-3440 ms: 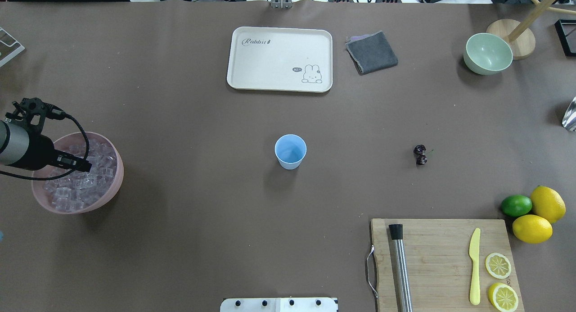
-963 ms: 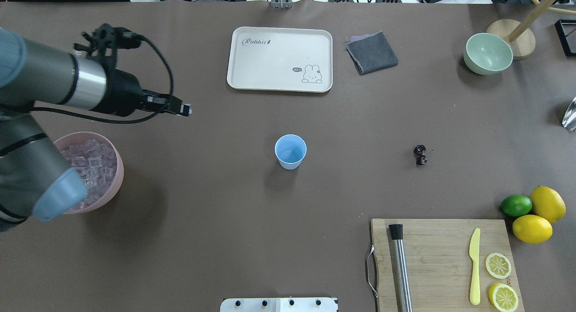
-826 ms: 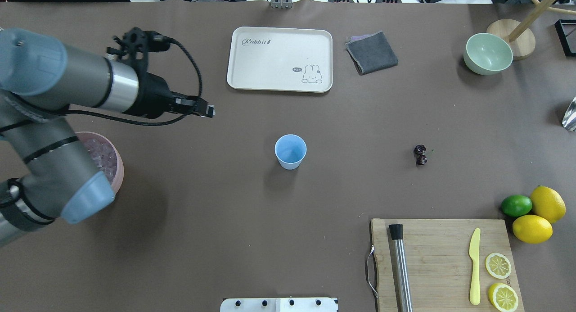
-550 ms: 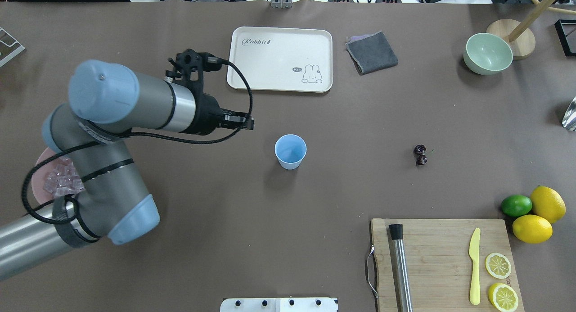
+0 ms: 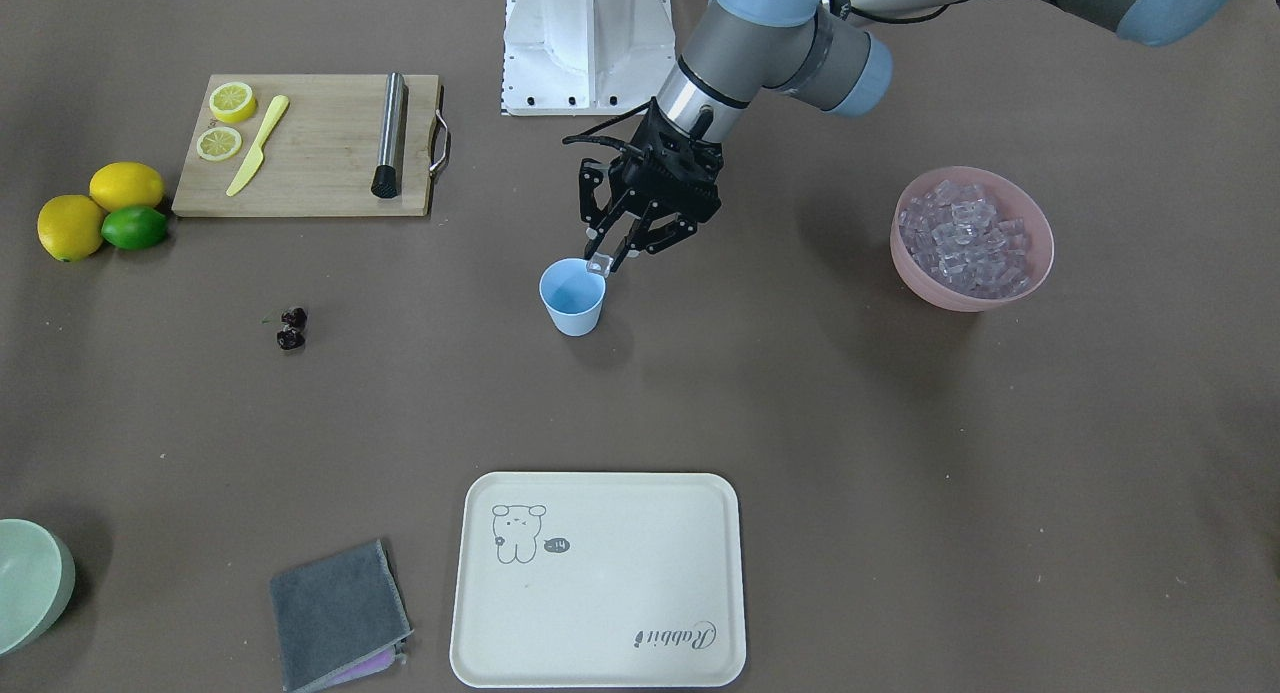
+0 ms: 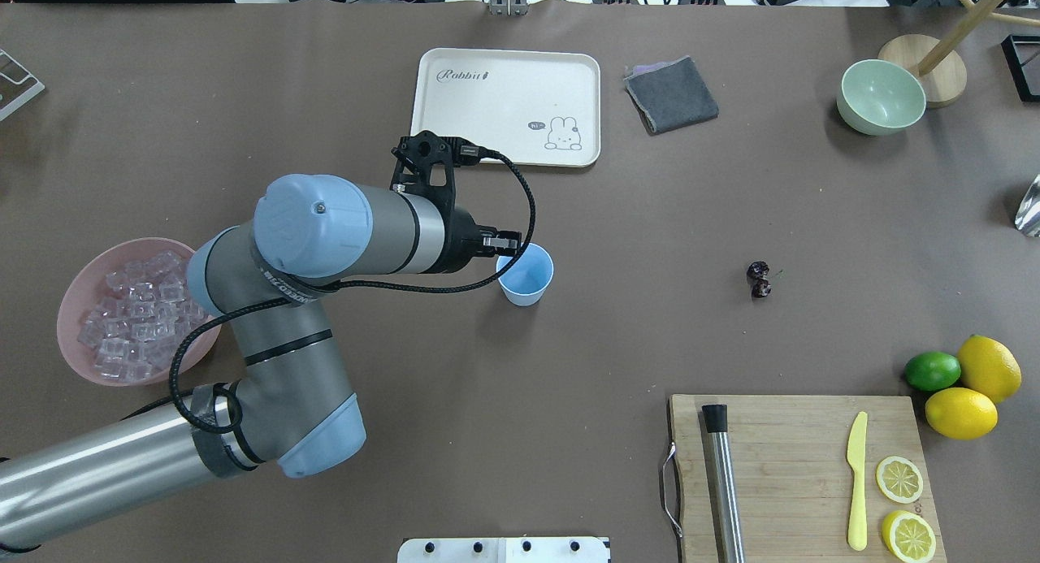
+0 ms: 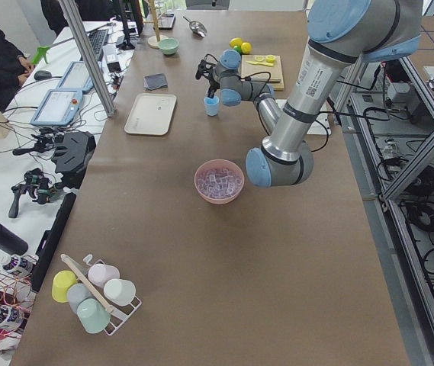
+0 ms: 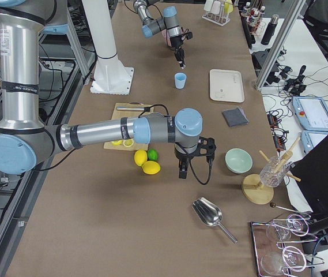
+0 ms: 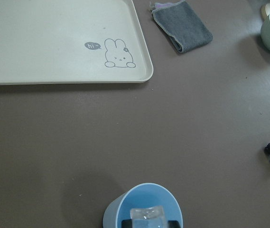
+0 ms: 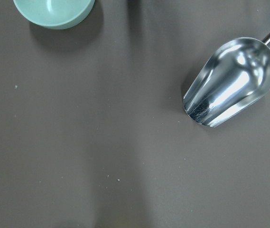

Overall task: Put ice and cherries in cup
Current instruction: 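Lift the ice cube and carry it toward the light-blue cup, then open the left gripper above the cup to drop the ice cube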

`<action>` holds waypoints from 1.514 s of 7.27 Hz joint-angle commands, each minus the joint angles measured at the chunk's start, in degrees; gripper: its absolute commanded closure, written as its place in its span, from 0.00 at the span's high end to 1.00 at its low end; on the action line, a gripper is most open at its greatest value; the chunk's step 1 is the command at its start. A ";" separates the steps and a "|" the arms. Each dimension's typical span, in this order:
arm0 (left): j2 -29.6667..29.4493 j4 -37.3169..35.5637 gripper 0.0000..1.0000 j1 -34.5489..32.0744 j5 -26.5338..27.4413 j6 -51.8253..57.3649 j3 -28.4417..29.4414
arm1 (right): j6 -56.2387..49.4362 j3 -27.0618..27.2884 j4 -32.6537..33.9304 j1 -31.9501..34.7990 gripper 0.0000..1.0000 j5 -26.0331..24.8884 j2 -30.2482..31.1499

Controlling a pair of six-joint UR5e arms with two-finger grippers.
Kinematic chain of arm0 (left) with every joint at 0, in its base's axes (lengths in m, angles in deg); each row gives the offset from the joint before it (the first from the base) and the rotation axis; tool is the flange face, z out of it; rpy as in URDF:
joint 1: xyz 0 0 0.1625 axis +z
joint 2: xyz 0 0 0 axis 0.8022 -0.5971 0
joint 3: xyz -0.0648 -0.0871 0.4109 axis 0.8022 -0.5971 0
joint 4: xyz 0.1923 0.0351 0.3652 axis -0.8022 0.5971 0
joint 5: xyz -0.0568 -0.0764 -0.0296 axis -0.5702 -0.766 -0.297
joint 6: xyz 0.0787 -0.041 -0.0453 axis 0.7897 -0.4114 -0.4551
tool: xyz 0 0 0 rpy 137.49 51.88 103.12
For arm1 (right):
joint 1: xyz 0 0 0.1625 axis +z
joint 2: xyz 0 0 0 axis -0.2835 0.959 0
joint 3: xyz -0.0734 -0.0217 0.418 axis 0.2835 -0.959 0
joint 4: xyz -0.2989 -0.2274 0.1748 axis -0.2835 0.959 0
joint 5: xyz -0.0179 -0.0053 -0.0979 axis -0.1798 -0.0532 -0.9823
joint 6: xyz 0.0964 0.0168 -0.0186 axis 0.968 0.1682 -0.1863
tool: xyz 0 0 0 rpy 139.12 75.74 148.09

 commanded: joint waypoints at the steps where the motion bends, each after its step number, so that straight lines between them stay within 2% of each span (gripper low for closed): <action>1: -2.15 0.03 0.00 1.02 1.84 -0.25 2.50 | 0.05 -0.55 0.07 -0.52 1.00 -0.15 -1.11; 3: -1.97 -0.14 0.03 1.56 2.73 0.02 2.59 | 0.05 -0.55 0.16 -0.53 1.00 -0.07 -0.93; 4: -1.88 -0.14 0.98 1.65 2.91 0.19 3.02 | 0.05 -0.63 0.16 -0.53 1.00 -0.07 -0.93; 6: -1.71 -0.23 0.98 4.09 6.67 0.02 2.42 | -0.03 -0.63 0.07 -0.53 1.00 -0.07 -0.76; 7: -1.53 -0.58 0.98 3.93 6.51 -0.07 0.59 | -0.12 -0.46 0.07 -0.44 1.00 -0.24 -0.41; 8: -1.10 -6.59 0.98 3.24 6.16 0.19 -3.61 | -0.21 -0.02 -0.02 -0.44 1.00 -0.33 -0.40; 9: -1.00 -14.39 0.98 0.36 2.94 0.28 -8.44 | -0.21 0.76 -0.02 -0.35 1.00 -0.50 -0.06; 10: 1.43 -21.00 0.98 -3.32 -0.92 0.98 -12.84 | -0.12 0.86 -0.02 -0.35 1.00 -0.85 0.03; 11: 7.20 -22.11 0.98 -6.06 -1.92 6.20 -17.58 | -0.04 1.03 -0.02 -0.35 1.00 -0.60 0.12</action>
